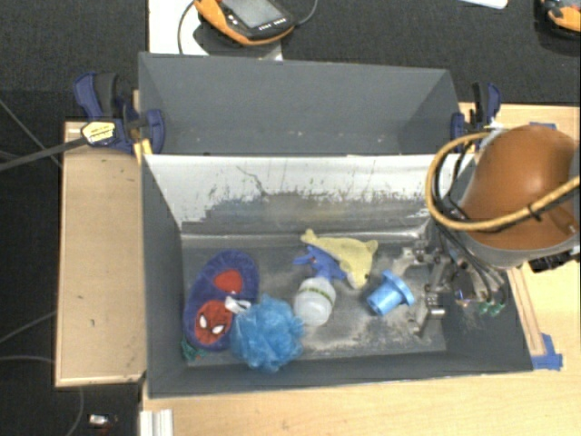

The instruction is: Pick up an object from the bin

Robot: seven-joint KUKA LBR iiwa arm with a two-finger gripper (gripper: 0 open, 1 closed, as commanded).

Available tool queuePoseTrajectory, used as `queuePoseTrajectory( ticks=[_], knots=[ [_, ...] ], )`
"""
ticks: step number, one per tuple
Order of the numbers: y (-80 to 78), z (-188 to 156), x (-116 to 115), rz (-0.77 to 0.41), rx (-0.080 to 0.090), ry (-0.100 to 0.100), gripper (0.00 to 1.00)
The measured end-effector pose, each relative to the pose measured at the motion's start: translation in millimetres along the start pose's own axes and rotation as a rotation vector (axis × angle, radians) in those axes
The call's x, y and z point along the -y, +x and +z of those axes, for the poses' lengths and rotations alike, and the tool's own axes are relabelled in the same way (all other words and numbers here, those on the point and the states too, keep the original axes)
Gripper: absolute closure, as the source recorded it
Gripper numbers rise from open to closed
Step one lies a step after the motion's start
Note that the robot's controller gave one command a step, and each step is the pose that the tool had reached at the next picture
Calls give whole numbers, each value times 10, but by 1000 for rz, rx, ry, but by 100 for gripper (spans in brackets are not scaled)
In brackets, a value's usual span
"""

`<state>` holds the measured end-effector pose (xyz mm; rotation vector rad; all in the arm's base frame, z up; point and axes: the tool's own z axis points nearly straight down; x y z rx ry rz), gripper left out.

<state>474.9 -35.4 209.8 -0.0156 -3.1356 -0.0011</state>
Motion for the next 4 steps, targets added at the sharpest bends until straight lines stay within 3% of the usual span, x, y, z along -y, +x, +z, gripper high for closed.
queuePoseTrajectory(
  ticks=[1,2,3,4],
  knots=[
    [-17,-39,-1,-2,8,1,0],
    [-244,827,178,23,14,1,0],
    [-267,826,269,90,16,0,0],
    [-361,992,236,63,13,0,0]
  ],
)
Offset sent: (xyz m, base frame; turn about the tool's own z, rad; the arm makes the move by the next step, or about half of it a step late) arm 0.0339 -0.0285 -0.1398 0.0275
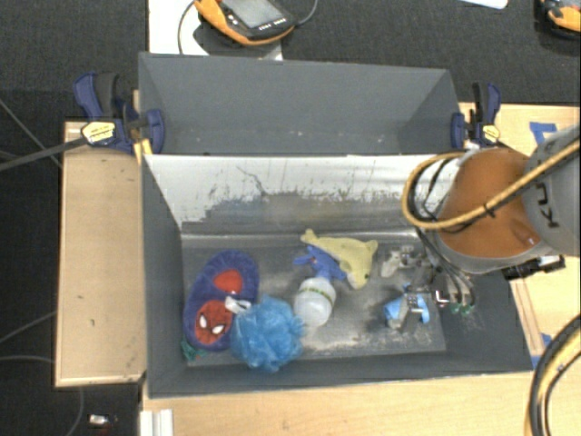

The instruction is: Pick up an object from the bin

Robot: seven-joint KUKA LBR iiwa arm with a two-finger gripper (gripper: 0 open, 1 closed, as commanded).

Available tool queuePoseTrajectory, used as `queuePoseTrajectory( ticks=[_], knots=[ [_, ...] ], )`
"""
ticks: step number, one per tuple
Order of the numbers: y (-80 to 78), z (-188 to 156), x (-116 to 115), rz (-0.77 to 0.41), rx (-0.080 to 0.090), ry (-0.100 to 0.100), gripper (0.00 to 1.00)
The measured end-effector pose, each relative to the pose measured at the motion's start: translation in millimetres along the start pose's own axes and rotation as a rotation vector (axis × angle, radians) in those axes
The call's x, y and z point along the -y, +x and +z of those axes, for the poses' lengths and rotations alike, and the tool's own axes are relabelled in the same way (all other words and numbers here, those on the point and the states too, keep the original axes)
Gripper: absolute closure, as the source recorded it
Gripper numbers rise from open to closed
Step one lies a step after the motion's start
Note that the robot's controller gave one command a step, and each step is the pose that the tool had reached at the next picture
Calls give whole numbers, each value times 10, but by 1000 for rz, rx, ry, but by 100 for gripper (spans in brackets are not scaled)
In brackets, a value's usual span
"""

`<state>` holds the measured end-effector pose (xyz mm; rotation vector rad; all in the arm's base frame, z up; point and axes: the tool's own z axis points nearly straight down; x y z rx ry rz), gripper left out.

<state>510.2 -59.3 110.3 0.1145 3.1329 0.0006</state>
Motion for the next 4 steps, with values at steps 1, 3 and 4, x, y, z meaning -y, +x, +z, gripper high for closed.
queuePoseTrajectory(
  ticks=[1,3,4],
  knots=[
    [231,406,261,58,8,1,0],
    [313,396,214,138,7,-1,100],
    [319,229,213,136,7,-2,100]
  ],
)
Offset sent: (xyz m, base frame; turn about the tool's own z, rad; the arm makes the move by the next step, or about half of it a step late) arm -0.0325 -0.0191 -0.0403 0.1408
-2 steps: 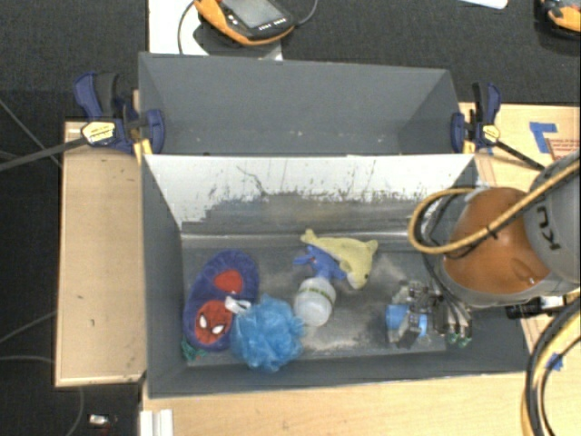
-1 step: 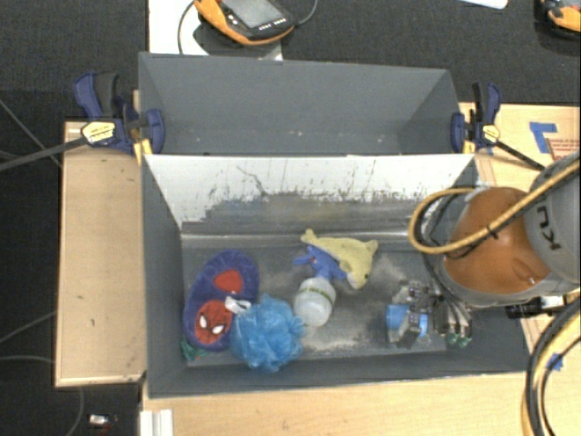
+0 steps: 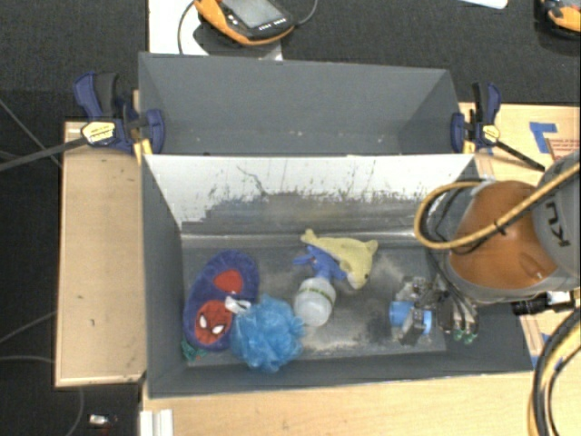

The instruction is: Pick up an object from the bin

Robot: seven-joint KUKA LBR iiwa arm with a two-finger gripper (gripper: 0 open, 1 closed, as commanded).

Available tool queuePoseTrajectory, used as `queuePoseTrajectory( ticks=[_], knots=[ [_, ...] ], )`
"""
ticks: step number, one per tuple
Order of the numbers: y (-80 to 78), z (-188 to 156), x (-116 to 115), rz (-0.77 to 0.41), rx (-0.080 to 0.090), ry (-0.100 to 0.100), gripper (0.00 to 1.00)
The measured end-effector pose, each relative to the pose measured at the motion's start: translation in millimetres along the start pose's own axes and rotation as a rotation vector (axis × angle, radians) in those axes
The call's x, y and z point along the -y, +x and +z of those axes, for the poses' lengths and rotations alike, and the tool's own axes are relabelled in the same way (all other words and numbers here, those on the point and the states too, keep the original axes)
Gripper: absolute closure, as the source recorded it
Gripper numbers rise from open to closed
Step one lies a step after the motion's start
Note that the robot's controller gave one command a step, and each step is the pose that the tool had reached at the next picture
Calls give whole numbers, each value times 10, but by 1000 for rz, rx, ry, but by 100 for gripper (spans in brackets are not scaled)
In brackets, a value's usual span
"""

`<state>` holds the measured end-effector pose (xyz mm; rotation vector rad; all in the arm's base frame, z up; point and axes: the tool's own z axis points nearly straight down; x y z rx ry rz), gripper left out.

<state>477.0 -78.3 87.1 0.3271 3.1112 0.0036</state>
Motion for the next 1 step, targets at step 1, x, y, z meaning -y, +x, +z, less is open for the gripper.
queuePoseTrajectory(
  ticks=[1],
  knots=[
    [-11,-139,0,-2,5,0,100]
  ],
)
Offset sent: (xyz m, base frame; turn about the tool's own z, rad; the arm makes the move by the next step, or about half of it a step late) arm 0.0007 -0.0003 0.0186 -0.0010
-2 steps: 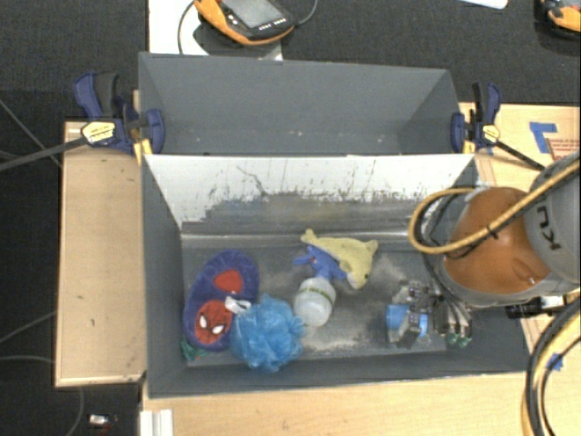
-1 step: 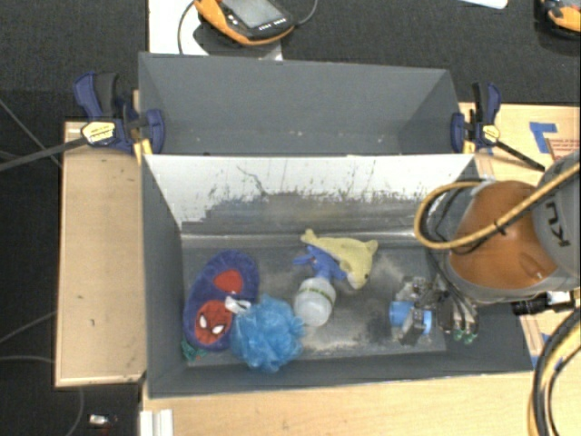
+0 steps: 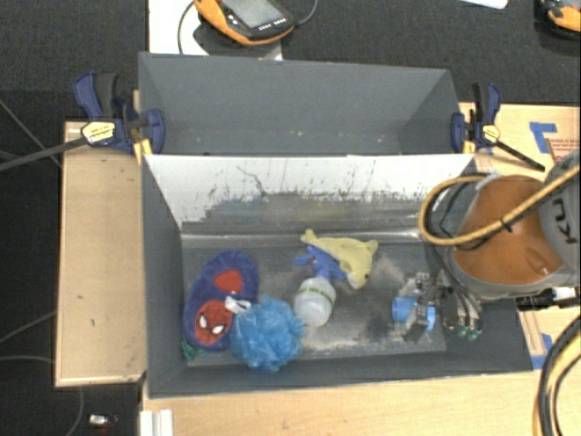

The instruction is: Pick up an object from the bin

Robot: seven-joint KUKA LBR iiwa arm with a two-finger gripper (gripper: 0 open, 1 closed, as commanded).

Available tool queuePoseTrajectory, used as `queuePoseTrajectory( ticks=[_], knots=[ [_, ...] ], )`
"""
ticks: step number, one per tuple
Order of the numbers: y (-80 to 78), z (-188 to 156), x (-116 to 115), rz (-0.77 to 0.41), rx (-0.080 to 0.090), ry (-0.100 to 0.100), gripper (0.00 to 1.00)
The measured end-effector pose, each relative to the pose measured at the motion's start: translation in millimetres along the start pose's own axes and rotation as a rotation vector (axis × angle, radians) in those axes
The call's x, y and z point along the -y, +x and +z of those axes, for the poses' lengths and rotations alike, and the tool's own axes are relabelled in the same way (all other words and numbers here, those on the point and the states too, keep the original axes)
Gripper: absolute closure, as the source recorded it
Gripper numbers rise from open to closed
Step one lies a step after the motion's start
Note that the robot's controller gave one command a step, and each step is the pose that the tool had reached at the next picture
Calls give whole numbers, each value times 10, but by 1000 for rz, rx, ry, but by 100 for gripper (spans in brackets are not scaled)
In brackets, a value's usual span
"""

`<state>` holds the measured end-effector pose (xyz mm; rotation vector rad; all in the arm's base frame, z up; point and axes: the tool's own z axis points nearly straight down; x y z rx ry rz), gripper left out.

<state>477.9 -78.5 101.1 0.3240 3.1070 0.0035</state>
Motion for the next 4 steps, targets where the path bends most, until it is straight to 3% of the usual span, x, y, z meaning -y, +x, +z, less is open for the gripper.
queuePoseTrajectory(
  ticks=[1,4],
  knots=[
    [-4,-33,1,-1,2,0,100],
    [-12,-888,-3,-8,-2,-1,100]
  ],
)
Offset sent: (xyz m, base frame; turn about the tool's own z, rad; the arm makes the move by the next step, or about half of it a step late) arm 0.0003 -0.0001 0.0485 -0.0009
